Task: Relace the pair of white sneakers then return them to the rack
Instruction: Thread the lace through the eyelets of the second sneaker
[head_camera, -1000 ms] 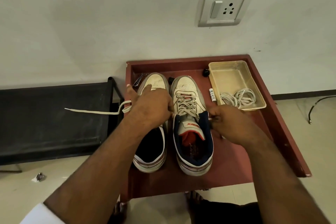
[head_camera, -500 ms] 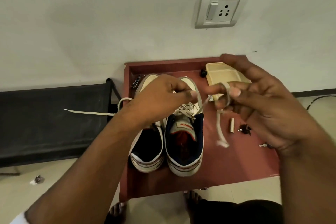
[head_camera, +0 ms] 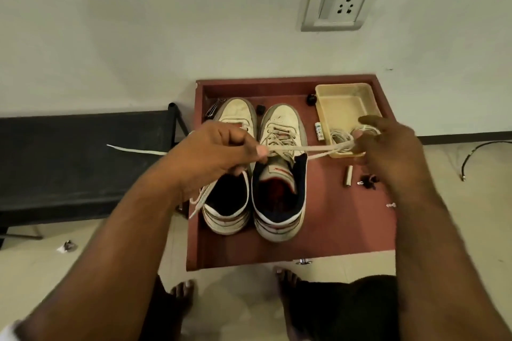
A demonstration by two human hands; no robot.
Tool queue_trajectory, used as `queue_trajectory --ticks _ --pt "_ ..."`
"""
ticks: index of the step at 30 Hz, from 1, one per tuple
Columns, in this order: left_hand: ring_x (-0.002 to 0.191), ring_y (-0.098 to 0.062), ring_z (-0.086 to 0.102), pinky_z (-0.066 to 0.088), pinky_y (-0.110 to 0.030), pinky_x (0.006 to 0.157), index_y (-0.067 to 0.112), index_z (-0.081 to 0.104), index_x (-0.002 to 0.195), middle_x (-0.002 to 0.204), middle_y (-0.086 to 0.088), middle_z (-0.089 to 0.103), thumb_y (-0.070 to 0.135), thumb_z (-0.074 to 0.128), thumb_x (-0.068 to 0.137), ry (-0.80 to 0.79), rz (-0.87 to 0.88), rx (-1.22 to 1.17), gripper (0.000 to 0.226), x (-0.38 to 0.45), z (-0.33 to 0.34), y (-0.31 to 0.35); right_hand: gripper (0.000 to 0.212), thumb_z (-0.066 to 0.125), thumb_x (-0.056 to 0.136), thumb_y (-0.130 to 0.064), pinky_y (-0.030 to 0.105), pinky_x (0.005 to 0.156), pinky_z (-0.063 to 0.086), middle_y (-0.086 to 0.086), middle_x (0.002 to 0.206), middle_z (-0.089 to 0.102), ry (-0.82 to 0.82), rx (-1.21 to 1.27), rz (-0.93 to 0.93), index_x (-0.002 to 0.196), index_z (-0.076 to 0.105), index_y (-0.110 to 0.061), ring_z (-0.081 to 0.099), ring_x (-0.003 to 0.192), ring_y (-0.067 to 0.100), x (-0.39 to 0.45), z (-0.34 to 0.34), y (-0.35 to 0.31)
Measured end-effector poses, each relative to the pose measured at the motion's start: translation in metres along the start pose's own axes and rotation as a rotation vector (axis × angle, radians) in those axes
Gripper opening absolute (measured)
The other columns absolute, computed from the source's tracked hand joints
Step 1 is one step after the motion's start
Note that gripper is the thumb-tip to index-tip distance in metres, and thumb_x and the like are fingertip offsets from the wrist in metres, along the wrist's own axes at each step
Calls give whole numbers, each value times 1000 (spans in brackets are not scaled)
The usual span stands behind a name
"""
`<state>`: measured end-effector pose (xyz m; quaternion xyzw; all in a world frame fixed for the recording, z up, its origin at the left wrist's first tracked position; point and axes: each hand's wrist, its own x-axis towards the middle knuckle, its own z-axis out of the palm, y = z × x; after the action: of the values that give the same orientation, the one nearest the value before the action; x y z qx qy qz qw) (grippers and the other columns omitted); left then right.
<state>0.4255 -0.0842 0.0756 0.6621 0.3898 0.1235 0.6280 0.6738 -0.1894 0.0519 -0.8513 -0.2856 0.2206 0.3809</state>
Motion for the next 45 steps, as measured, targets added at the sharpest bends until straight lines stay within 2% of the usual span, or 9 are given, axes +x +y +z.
queue_trajectory --ticks 2,5,8,12,19,26,37,41,45 --pt "59 -9 50 39 -15 60 14 78 84 62 -8 60 33 71 85 9 52 46 20 0 4 3 39 65 90 -41 30 77 50 7 127 59 -101 -336 -145 127 64 -29 64 100 23 -8 4 -4" --pt "46 5 50 36 -4 51 1 74 89 48 16 56 20 68 90 -9 96 89 20 3 18 11 36 74 83 -37 27 97 45 -10 139 44 -413 -89 -322 118 69 -31 42 130 7 -29 24 -29" --pt "44 6 50 36 -3 50 0 74 92 46 18 56 19 68 90 44 105 86 20 5 13 12 14 73 85 -22 40 109 42 -11 129 61 -479 269 -294 98 76 -21 53 124 2 -40 39 -28" --pt "63 3 63 45 -7 66 8 77 91 66 10 70 26 72 86 86 83 131 19 11 0 3 46 75 78 -16 28 98 50 -5 115 71 -588 439 -213 120 62 -29 62 113 3 -39 46 -15" --pt "58 3 58 46 -10 58 17 78 83 67 7 72 24 78 80 276 128 131 8 22 -12 -4 16 75 79 -5 22 59 55 -4 74 74 -280 366 -261 85 75 -19 66 67 8 -19 34 -11" --pt "46 4 55 42 -10 50 9 71 102 79 -3 72 12 66 93 192 170 205 12 27 22 1 60 79 79 -16 17 97 44 -24 115 64 -364 137 -459 127 57 -44 55 113 -11 -27 63 -19" --pt "35 -10 55 43 -19 38 18 63 92 77 -1 71 32 72 88 327 -20 314 17 32 23 -11 9 74 85 -16 33 81 58 -2 91 73 -320 307 -301 93 76 -21 70 86 12 -23 67 -19" --pt "62 -19 69 61 -38 62 20 66 102 83 -3 70 29 76 84 251 -132 467 23 34 29 -15 10 74 83 -21 20 72 52 -15 81 69 -253 121 -380 81 70 -30 64 80 -2 -25 72 -16" --pt "53 -17 70 62 -40 57 22 60 110 73 -10 70 6 66 90 297 -144 289 25 33 26 -19 18 69 84 -9 14 72 50 -18 81 69 -326 87 -405 90 73 -26 65 79 -4 -28 78 -14"
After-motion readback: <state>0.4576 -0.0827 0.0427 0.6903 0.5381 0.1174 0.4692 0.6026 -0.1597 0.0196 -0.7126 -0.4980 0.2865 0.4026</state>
